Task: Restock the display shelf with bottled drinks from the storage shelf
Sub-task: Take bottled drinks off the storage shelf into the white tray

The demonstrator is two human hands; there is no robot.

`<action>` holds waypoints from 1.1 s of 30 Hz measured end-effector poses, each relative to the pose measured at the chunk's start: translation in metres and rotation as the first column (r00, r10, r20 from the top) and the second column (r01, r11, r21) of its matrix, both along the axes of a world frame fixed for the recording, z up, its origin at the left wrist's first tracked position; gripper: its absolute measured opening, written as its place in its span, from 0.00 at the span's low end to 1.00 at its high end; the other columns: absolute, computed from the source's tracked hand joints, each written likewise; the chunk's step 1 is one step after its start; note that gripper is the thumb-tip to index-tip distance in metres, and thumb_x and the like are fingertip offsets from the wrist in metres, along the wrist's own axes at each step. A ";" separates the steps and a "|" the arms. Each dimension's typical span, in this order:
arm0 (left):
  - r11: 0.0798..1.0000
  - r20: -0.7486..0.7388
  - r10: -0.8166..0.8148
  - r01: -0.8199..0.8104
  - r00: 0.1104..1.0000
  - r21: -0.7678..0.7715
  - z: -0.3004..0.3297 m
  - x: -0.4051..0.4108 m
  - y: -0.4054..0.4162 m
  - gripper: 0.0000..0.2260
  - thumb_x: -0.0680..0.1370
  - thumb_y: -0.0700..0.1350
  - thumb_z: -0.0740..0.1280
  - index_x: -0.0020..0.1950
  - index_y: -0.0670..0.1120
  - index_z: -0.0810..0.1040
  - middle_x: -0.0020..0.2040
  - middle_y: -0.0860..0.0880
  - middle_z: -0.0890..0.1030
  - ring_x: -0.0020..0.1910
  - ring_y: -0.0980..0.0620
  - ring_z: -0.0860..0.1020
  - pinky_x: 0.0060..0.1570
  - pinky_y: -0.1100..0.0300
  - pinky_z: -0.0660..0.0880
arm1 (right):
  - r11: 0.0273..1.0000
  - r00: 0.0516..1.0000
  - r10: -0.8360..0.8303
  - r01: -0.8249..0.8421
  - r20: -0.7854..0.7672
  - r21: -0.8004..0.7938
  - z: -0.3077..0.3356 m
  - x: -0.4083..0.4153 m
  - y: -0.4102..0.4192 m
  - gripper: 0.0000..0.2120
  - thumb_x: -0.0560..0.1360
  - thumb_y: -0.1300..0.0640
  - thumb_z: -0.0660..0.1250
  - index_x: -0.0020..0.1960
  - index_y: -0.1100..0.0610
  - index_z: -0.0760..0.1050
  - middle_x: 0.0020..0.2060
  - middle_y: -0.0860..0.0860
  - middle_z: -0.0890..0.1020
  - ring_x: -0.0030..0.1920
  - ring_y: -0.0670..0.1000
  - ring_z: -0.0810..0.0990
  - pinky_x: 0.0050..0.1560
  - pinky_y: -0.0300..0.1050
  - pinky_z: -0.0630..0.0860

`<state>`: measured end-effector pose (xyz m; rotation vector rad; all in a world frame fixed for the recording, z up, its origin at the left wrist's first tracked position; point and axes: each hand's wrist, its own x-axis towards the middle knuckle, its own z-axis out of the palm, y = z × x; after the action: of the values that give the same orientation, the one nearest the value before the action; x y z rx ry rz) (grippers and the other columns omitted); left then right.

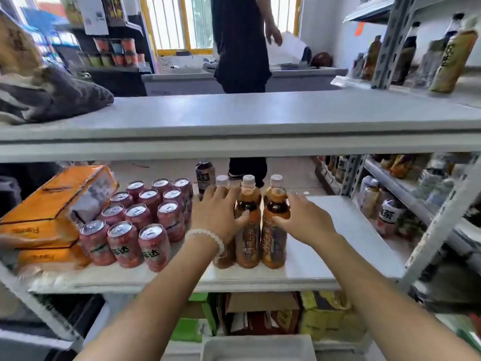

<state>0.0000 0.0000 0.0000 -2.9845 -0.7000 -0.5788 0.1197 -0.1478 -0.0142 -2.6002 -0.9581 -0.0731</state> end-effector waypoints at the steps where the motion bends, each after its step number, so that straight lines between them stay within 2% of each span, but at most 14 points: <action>1: 1.000 -0.030 -0.003 0.003 1.000 0.002 0.000 0.005 0.003 0.26 0.75 0.64 0.57 0.72 0.56 0.62 0.71 0.50 0.68 0.71 0.45 0.61 0.67 0.44 0.60 | 1.000 1.000 -0.005 0.005 -0.014 0.014 -0.002 0.006 0.005 0.23 0.72 0.40 0.65 0.61 0.52 0.67 0.56 0.51 0.77 0.54 0.54 0.77 0.45 0.47 0.72; 5: 0.998 -0.071 -0.021 0.025 0.997 0.049 -0.011 0.021 0.012 0.32 0.72 0.69 0.57 0.73 0.58 0.57 0.72 0.52 0.67 0.73 0.45 0.58 0.68 0.41 0.56 | 1.000 0.990 -0.018 0.021 -0.141 0.017 -0.014 0.019 0.017 0.24 0.64 0.37 0.68 0.54 0.48 0.68 0.50 0.47 0.78 0.49 0.52 0.79 0.45 0.47 0.75; 7: 0.999 -0.114 -0.015 0.020 0.993 0.048 -0.015 0.027 0.016 0.36 0.70 0.71 0.58 0.73 0.58 0.55 0.72 0.52 0.67 0.74 0.45 0.57 0.69 0.36 0.51 | 1.000 0.987 -0.020 0.022 -0.162 0.013 -0.018 0.021 0.019 0.27 0.63 0.37 0.70 0.55 0.49 0.67 0.50 0.48 0.78 0.49 0.52 0.79 0.45 0.46 0.74; 11: 0.998 -0.141 -0.013 0.023 0.990 0.066 -0.019 0.035 0.015 0.41 0.65 0.73 0.61 0.73 0.57 0.54 0.66 0.56 0.74 0.74 0.45 0.59 0.63 0.25 0.43 | 0.998 0.982 -0.007 0.019 -0.190 0.058 -0.022 0.024 0.018 0.29 0.62 0.39 0.72 0.56 0.49 0.66 0.50 0.49 0.79 0.49 0.52 0.78 0.47 0.47 0.76; 17: 0.999 -0.074 -0.035 0.036 0.997 0.014 -0.021 0.035 0.001 0.39 0.66 0.67 0.65 0.72 0.54 0.57 0.60 0.55 0.79 0.72 0.48 0.62 0.62 0.23 0.42 | 0.980 0.975 0.020 0.025 -0.220 0.199 -0.020 0.014 0.006 0.26 0.61 0.44 0.75 0.55 0.51 0.70 0.47 0.50 0.80 0.48 0.53 0.79 0.48 0.48 0.77; 24: 0.991 0.030 -0.131 0.129 0.991 0.035 -0.022 0.003 -0.030 0.38 0.66 0.64 0.69 0.72 0.55 0.61 0.58 0.51 0.80 0.69 0.46 0.67 0.67 0.31 0.43 | 0.955 0.983 0.022 0.033 -0.183 0.294 -0.015 -0.022 -0.029 0.23 0.60 0.45 0.75 0.51 0.49 0.73 0.42 0.48 0.81 0.44 0.51 0.79 0.40 0.43 0.75; 28: 0.987 0.126 -0.157 0.158 0.980 0.006 -0.028 -0.025 -0.046 0.40 0.63 0.65 0.71 0.72 0.56 0.63 0.56 0.47 0.80 0.64 0.43 0.71 0.68 0.41 0.54 | 0.944 0.983 0.019 0.043 -0.185 0.326 -0.012 -0.052 -0.055 0.22 0.58 0.43 0.76 0.48 0.45 0.73 0.41 0.45 0.82 0.43 0.49 0.80 0.43 0.46 0.79; 31: 0.976 0.219 -0.158 0.186 0.963 -0.115 -0.039 -0.054 -0.064 0.40 0.63 0.61 0.73 0.72 0.57 0.62 0.53 0.46 0.79 0.56 0.43 0.75 0.59 0.52 0.67 | 0.940 0.982 0.029 0.037 -0.188 0.339 -0.016 -0.081 -0.075 0.23 0.58 0.42 0.76 0.49 0.45 0.73 0.43 0.45 0.82 0.44 0.48 0.80 0.45 0.46 0.78; 33: 0.942 0.283 -0.154 0.227 0.947 -0.246 -0.052 -0.073 -0.079 0.40 0.63 0.56 0.76 0.72 0.57 0.62 0.51 0.45 0.76 0.49 0.45 0.76 0.52 0.56 0.72 | 0.935 0.981 0.033 0.037 -0.190 0.352 -0.026 -0.101 -0.085 0.24 0.59 0.42 0.76 0.52 0.45 0.72 0.45 0.45 0.81 0.46 0.48 0.79 0.46 0.46 0.77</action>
<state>-0.0725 -0.0785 -0.0520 -3.2992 -0.5409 -0.9775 0.0187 -0.2330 -0.0398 -2.2289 -0.7901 0.0070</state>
